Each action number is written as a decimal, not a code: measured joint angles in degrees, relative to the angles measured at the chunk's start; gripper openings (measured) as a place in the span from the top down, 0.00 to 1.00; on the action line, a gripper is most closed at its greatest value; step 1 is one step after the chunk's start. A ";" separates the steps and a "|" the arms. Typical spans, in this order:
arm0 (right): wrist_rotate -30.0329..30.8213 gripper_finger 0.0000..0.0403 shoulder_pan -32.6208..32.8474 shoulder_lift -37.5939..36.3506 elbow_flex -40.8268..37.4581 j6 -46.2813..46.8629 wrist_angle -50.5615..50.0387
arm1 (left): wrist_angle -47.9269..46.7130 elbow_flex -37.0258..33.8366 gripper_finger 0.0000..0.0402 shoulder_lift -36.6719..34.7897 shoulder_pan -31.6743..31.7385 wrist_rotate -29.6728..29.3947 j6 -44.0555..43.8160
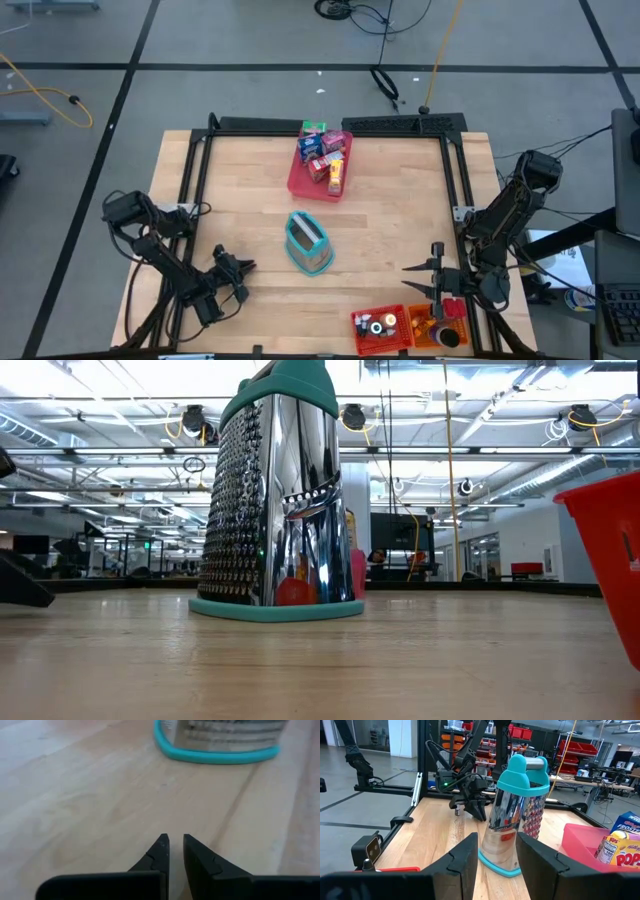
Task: Pick & Place Kitchen Items
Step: Put the blue food coloring bottle into the red bin
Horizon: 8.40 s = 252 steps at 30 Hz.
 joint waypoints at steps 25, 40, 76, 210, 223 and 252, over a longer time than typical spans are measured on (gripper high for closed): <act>0.00 0.69 0.00 0.02 0.00 0.00 0.00 | 36.01 14.64 0.93 -11.75 11.78 8.93 64.62; 0.02 0.69 -0.01 0.02 0.00 -0.02 0.00 | 35.35 36.55 0.93 4.52 20.52 28.27 75.00; 0.19 0.69 -0.02 0.02 0.02 -0.22 -0.02 | 45.09 59.21 0.93 28.86 32.13 50.19 79.99; -0.04 0.69 0.00 0.00 0.00 5.35 -2.60 | -36.07 27.47 0.52 14.90 -7.66 13.88 -29.67; -0.04 0.69 0.00 0.00 0.00 5.35 -2.60 | -35.59 27.47 0.88 14.90 -7.66 12.38 -26.99; -0.02 0.69 0.00 0.00 0.00 5.34 -2.60 | 29.44 31.28 0.88 4.50 15.33 16.49 55.58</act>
